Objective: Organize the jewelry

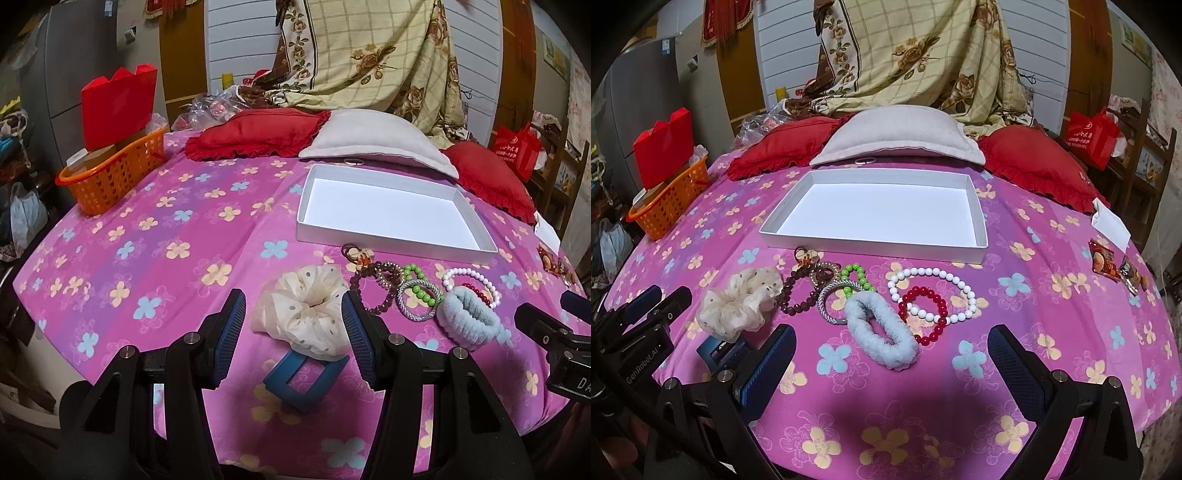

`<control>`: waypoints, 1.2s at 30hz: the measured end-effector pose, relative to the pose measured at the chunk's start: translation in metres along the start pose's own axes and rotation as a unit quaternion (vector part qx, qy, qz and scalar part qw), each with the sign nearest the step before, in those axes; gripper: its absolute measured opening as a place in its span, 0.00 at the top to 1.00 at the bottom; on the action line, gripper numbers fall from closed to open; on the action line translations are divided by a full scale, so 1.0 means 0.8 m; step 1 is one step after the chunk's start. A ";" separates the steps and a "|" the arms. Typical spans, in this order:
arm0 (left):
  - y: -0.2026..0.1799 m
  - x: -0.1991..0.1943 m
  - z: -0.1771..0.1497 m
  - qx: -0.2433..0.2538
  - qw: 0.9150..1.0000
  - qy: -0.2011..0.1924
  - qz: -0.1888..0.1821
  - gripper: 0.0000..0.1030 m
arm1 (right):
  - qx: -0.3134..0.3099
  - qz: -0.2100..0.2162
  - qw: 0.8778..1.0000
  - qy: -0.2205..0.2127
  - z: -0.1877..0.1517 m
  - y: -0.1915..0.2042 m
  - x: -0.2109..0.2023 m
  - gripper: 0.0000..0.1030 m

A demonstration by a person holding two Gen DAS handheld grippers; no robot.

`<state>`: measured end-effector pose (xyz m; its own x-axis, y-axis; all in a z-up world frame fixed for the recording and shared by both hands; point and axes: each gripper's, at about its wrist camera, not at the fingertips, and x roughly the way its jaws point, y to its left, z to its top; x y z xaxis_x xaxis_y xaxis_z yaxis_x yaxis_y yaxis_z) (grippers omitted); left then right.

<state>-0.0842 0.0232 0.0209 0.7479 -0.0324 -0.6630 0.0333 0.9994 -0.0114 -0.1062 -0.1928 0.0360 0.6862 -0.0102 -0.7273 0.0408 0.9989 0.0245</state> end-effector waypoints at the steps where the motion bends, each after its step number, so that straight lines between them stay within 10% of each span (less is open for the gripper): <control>1: 0.000 0.000 0.000 -0.001 1.000 0.000 0.000 0.48 | 0.000 0.000 1.000 0.001 0.000 0.000 0.000 0.00; 36: 0.002 0.001 -0.001 0.001 1.000 0.000 0.007 0.48 | 0.004 0.004 1.000 0.006 0.001 -0.007 0.004 0.00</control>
<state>-0.0838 0.0252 0.0197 0.7478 -0.0192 -0.6637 0.0244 0.9997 -0.0014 -0.1036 -0.1981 0.0345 0.6785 -0.0012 -0.7346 0.0416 0.9985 0.0368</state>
